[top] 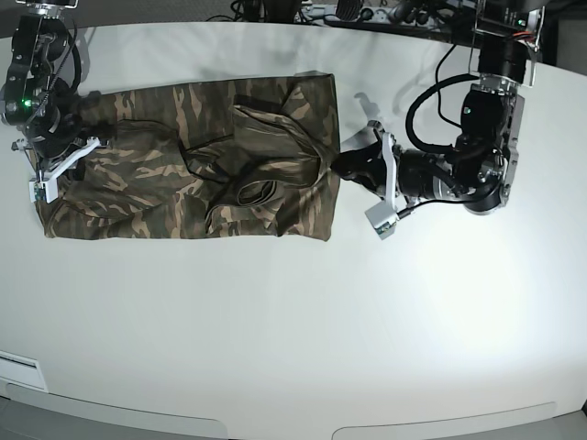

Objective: Fold the T-shirt properly
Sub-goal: 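Regrasp the folded layer with the left gripper and press it flat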

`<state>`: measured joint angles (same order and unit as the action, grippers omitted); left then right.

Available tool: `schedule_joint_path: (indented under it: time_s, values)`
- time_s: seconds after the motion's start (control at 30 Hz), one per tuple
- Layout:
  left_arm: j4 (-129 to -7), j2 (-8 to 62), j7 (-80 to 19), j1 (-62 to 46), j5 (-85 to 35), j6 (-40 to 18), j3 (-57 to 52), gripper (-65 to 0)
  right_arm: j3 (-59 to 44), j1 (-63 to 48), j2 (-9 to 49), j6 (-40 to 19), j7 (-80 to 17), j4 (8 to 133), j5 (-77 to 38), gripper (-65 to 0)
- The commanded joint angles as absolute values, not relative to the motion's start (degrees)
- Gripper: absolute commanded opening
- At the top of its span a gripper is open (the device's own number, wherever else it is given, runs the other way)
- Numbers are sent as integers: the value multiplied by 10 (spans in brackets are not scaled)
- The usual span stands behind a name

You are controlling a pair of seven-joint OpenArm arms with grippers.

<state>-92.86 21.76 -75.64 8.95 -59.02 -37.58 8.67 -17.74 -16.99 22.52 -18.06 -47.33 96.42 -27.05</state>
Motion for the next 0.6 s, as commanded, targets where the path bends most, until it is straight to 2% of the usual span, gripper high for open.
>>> schedule_joint_path:
  time_s: [0.0,0.33,0.57]
  values:
    - [-939,222,-750,103,-598,-381,91,-650,-173,-176,225,-188,-512,961,-272,-650]
    - [-939,207,-745,105,-654,-383,109,-650,-173,-176,225,-185,-512,961,-272,-650]
    - [-939,159,-746,103,-683,-400,109,-650,-173,-176,225,-184,-512,961,-272,-650]
